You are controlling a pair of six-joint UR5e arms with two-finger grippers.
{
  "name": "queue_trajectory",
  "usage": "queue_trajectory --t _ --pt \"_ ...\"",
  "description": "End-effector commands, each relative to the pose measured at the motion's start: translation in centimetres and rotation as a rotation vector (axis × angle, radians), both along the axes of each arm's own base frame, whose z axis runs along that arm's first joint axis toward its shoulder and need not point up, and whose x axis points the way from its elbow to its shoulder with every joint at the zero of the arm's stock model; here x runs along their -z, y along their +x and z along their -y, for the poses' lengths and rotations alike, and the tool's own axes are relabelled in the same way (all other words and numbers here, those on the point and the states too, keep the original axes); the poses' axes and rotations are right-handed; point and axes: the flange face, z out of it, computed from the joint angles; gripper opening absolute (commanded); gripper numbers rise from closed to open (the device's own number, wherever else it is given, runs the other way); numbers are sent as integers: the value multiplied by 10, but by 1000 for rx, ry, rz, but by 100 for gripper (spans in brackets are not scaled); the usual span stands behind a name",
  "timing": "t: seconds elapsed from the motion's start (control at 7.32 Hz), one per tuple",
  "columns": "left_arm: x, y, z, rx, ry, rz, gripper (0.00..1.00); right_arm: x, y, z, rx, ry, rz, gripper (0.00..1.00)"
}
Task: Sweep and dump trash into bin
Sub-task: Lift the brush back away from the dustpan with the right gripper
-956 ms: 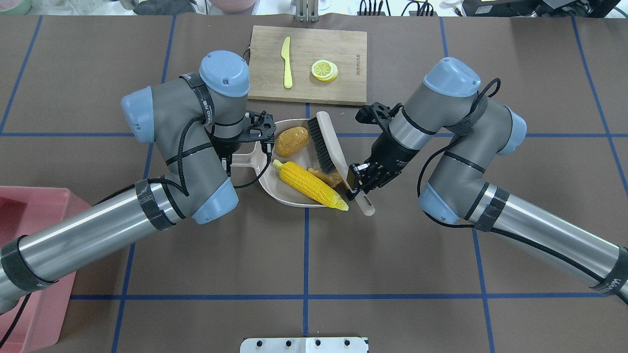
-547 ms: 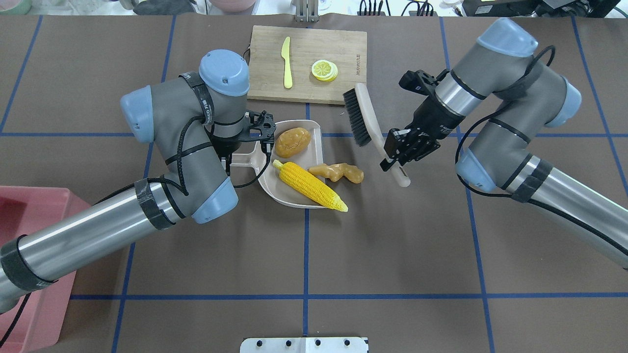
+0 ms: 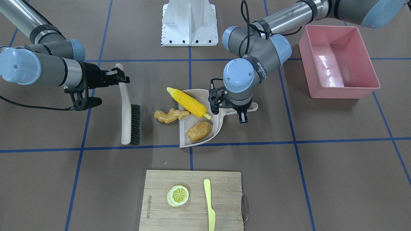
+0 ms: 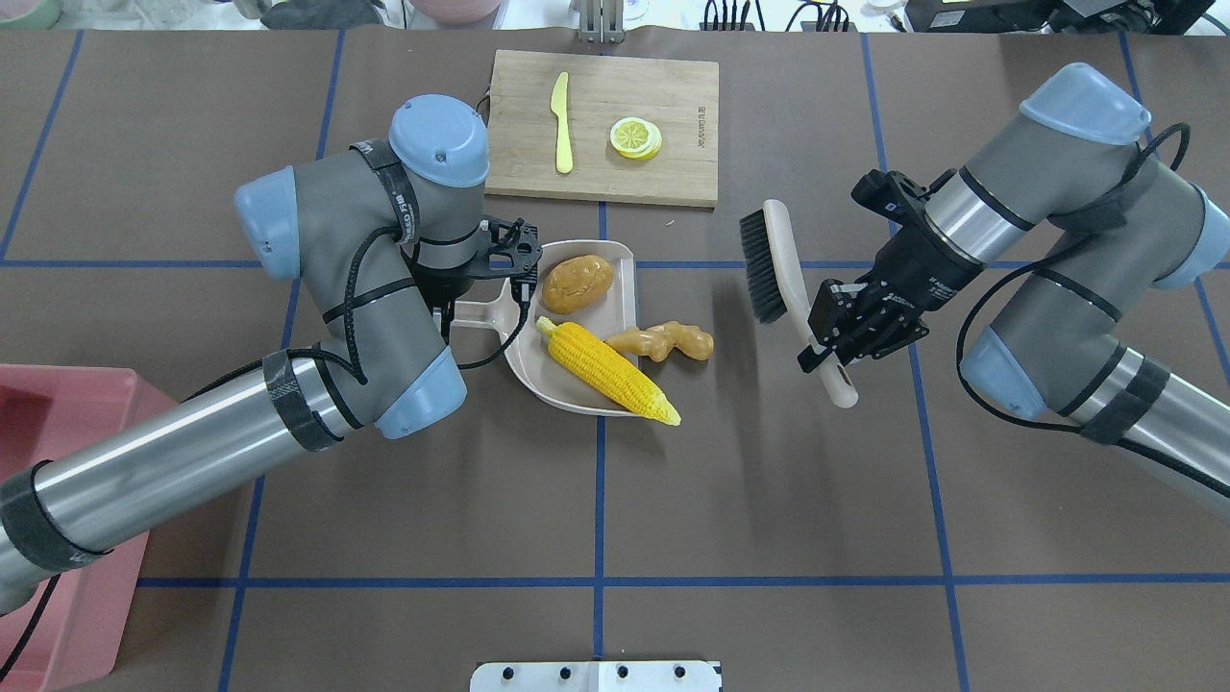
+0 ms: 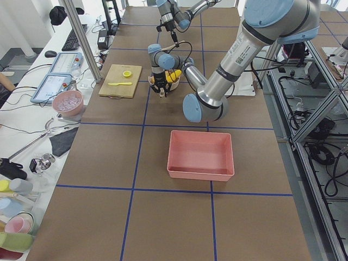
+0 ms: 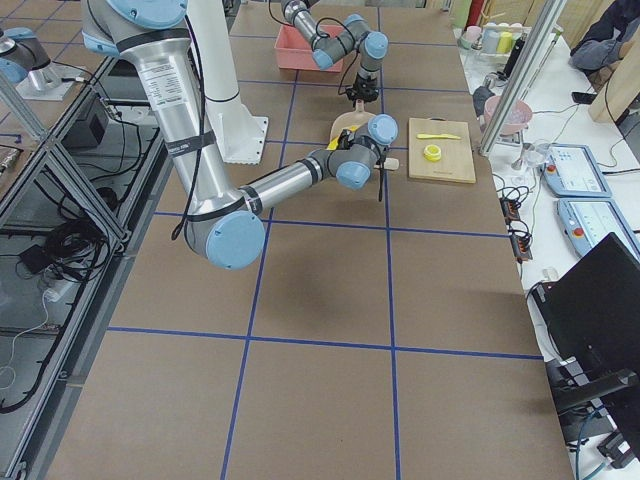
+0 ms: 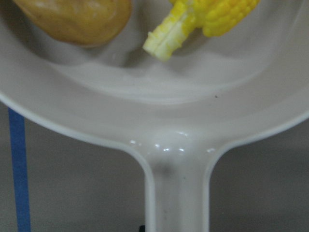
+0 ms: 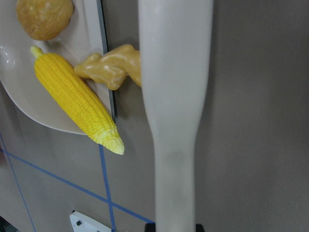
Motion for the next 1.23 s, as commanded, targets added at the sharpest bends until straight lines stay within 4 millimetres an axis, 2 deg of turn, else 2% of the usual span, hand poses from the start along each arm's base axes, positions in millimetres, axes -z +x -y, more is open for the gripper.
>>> queue_trajectory --t 0.0,0.68,0.96,1.09 --pt "0 1 -2 -14 7 -1 0 2 -28 -40 10 -71 -51 0" --pt "-3 2 -2 -15 4 4 0 1 -72 -72 43 -58 -75 0" --pt "-3 2 -2 -15 4 4 0 24 -100 -79 39 -51 -80 0" --pt "-3 2 -2 -15 4 4 0 31 -108 -76 37 -48 -77 0"
